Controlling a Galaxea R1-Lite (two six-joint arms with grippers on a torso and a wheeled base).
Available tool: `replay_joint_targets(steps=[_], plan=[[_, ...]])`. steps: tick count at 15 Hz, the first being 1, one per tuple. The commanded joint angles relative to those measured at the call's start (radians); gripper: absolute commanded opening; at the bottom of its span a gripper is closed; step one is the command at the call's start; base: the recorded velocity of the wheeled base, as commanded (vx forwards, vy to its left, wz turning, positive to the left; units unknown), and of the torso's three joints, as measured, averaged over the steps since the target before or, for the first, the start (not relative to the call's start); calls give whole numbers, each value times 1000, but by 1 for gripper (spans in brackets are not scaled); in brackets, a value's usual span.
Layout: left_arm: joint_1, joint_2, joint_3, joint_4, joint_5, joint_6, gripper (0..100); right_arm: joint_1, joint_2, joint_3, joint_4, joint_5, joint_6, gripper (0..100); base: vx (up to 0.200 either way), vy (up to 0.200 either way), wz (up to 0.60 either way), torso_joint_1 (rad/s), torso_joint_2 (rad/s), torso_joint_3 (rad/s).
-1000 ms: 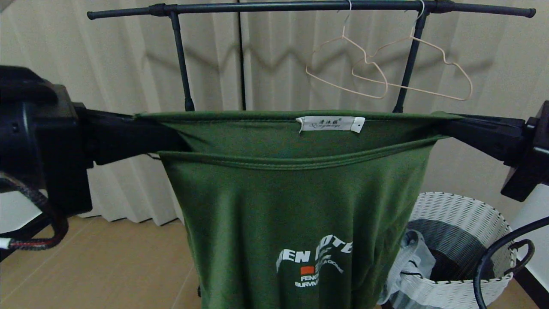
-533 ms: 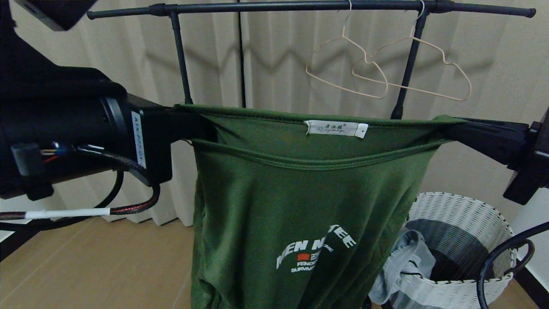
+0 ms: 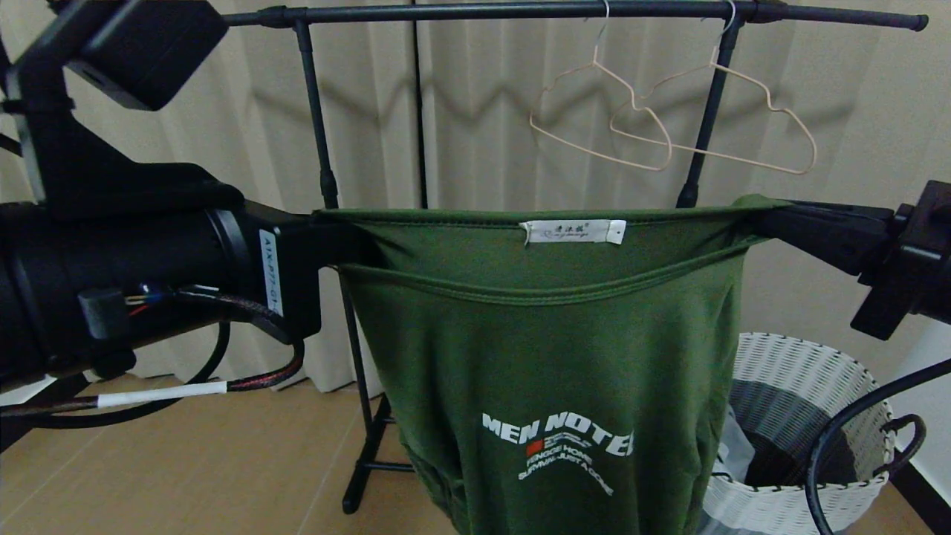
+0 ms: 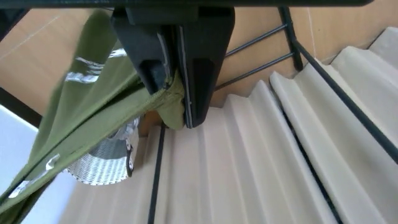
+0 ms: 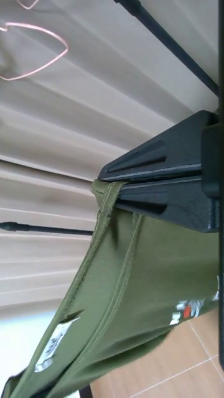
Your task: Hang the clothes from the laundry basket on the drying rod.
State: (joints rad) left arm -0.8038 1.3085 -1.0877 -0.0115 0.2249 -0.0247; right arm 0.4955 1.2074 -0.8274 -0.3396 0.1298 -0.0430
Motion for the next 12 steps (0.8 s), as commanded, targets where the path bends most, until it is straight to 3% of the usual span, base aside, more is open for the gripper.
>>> replay_joint_targets(steps=[1,6,7,10,12], plan=[[2,2,2,-1,5,-1,0,0,7,-4,1,1,0,0,0,0,0,0,0,0],[2,-2,-6,-67,28,-4,0,-29,18,-38,1,1,2,0,0,0,0,0,0,0],[5,-3,-11,-70,28,-4,0,-29,18,-36,2,1,2,100,0,0,0,0,0,0],[6,-3,-1,-71,31,-4,0,-29,9,-18,10,1,2,100,0,0,0,0,0,0],[23,5,31,-65,102,-26,0,-25,-54,93,13,14,37,100,0,0,0,0,0,0]])
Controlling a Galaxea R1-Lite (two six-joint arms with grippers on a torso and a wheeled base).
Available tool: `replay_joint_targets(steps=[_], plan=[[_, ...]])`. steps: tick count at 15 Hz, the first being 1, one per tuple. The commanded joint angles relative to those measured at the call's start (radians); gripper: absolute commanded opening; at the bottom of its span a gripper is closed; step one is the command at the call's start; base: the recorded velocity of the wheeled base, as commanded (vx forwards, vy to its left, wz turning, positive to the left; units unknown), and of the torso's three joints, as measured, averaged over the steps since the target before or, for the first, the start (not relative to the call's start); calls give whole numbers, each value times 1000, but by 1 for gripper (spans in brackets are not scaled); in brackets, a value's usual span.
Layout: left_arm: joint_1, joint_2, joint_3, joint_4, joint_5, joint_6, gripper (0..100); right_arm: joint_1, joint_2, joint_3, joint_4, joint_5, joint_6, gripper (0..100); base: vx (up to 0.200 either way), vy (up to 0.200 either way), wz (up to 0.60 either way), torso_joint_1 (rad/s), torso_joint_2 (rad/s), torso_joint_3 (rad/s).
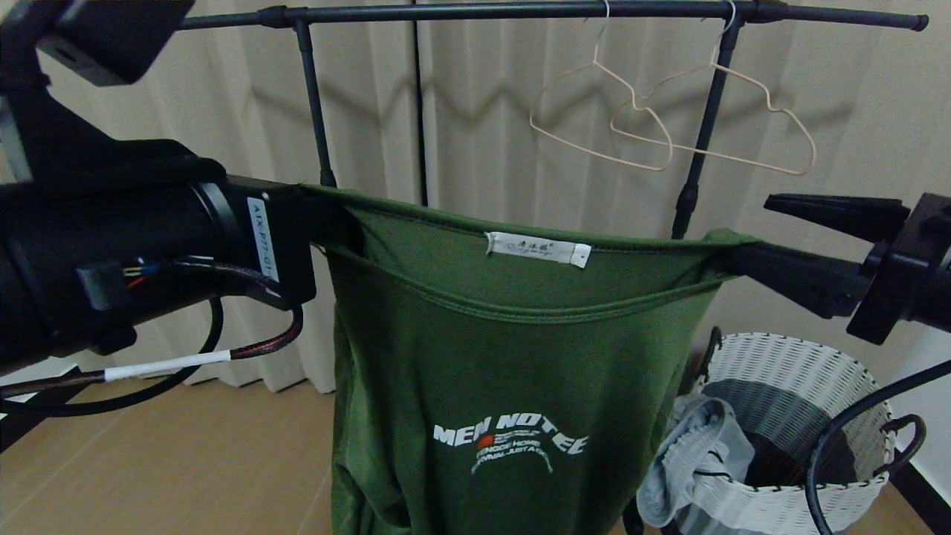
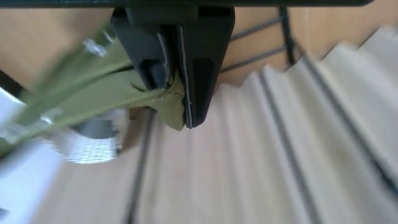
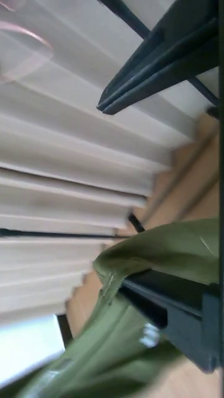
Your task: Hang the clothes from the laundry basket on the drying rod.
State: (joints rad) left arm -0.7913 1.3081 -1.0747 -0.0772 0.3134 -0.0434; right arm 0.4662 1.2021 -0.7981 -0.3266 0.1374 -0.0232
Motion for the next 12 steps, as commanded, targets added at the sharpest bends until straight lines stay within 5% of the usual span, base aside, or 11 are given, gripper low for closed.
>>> replay_joint_targets(steps=[1,3,5,9,12], plan=[[26,14,22,1,33,-15,0,12,-70,89,0,11,42,100,0,0,0,0,0,0],[53,30,21,2,53,-15,0,17,-107,103,1,34,65,100,0,0,0,0,0,0],[104,71,12,10,61,-15,0,19,-199,138,41,142,77,100,0,0,0,0,0,0],[119,103,13,5,61,-23,0,11,-243,181,60,156,75,100,0,0,0,0,0,0],[133,37,68,11,84,-36,0,-175,-225,186,133,140,34,100,0,0,0,0,0,0]])
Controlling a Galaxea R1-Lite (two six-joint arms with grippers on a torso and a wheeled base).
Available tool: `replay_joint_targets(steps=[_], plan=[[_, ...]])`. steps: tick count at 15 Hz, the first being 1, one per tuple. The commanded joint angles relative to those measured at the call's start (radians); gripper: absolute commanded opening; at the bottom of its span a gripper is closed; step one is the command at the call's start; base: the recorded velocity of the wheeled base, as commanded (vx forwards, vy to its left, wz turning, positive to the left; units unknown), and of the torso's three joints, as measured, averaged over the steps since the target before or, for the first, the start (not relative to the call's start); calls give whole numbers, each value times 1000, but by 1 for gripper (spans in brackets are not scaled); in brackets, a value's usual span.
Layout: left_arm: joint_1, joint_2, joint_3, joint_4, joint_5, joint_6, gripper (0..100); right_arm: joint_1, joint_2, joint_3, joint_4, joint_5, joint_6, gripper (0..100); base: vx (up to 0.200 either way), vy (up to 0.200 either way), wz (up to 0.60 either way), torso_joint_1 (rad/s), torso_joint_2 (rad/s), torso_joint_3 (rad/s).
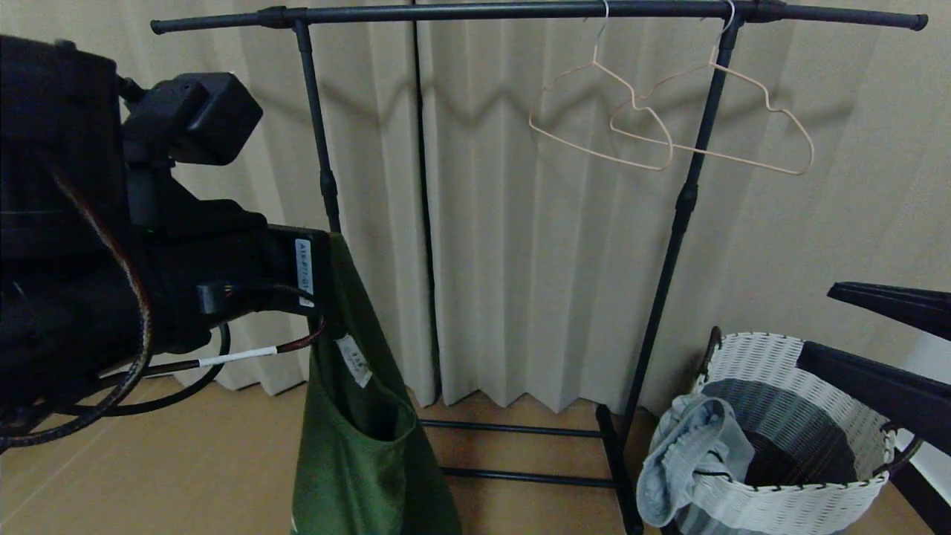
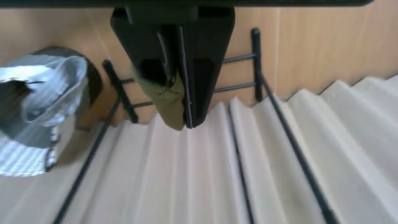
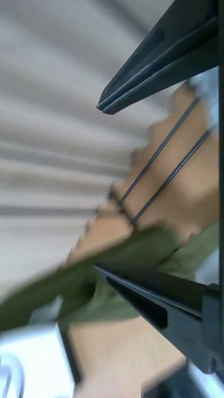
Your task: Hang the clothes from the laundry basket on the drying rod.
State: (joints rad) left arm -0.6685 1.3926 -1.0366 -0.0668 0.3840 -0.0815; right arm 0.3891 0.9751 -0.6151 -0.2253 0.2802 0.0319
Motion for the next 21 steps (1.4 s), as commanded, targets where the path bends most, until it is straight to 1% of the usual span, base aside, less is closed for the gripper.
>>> replay_joint_targets(steps=[1,2,3,5,6,7,8,11,14,15,21], plan=[[27,-89,66,1,24,5,0,-165,-4,5,73,-3,-75,100,0,0,0,0,0,0],[37,-119,90,1,26,5,0,-200,-13,6,106,-3,-101,100,0,0,0,0,0,0],[61,-211,161,4,26,9,0,-271,-61,31,146,-3,-122,100,0,0,0,0,0,0],[118,-348,227,51,26,35,0,-323,-105,69,132,-27,-122,100,0,0,0,0,0,0],[138,-388,237,76,26,40,0,-331,-107,80,116,-36,-124,100,0,0,0,0,0,0],[172,-445,248,111,26,42,0,-348,-107,98,80,-61,-124,100,0,0,0,0,0,0],[213,-511,270,148,22,42,0,-377,-99,120,29,-102,-124,100,0,0,0,0,0,0],[265,-632,349,176,21,43,0,-388,-90,193,-54,-184,-124,100,0,0,0,0,0,0],[279,-678,395,174,21,43,0,-389,-93,239,-58,-269,-156,100,0,0,0,0,0,0],[280,-678,400,173,18,42,0,-389,-96,244,-55,-285,-172,100,0,0,0,0,0,0],[280,-679,425,167,15,48,0,-394,-87,225,-57,-285,-173,100,0,0,0,0,0,0]])
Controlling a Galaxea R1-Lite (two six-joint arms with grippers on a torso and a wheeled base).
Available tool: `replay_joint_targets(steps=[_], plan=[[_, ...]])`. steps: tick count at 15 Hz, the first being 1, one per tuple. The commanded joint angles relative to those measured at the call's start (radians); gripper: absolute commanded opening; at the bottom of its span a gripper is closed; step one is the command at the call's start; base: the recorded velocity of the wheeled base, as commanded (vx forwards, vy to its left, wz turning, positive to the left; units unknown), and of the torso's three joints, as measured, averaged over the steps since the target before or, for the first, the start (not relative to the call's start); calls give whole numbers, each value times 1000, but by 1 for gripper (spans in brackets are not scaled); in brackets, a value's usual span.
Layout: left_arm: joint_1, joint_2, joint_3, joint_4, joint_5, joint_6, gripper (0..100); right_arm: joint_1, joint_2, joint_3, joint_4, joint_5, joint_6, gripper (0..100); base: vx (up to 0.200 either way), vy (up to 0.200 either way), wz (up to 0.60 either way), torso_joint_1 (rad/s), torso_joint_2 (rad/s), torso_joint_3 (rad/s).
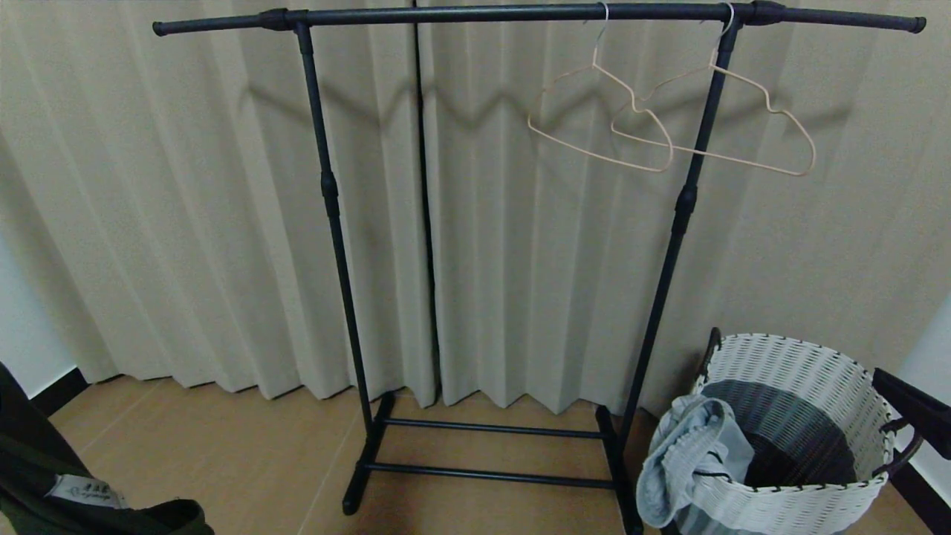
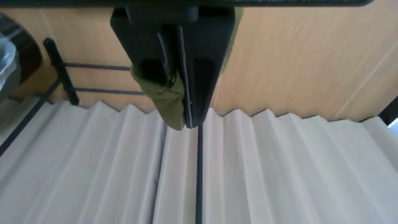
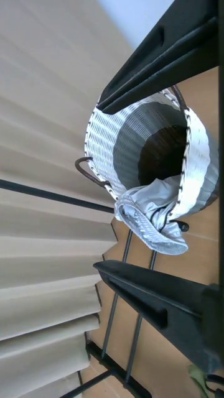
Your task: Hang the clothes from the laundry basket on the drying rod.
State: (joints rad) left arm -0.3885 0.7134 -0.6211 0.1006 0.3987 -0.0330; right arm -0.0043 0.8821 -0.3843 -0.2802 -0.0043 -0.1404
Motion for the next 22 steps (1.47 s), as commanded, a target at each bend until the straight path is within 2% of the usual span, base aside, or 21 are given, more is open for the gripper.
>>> replay_joint_targets(steps=[1,6,9,22], plan=[[0,0,30,-7,2,13,0,0,9,-10,-2,0,-1,100,0,0,0,36,-173,-134],[-3,9,121,-125,-3,41,0,0,26,-44,1,0,-8,100,0,0,0,105,-328,-273],[-3,-6,158,-128,-3,65,0,0,52,-65,1,0,-38,100,0,0,0,180,-520,-281],[-3,-49,181,-128,-4,64,0,0,98,-91,-5,-2,-45,100,0,0,0,205,-488,-283]])
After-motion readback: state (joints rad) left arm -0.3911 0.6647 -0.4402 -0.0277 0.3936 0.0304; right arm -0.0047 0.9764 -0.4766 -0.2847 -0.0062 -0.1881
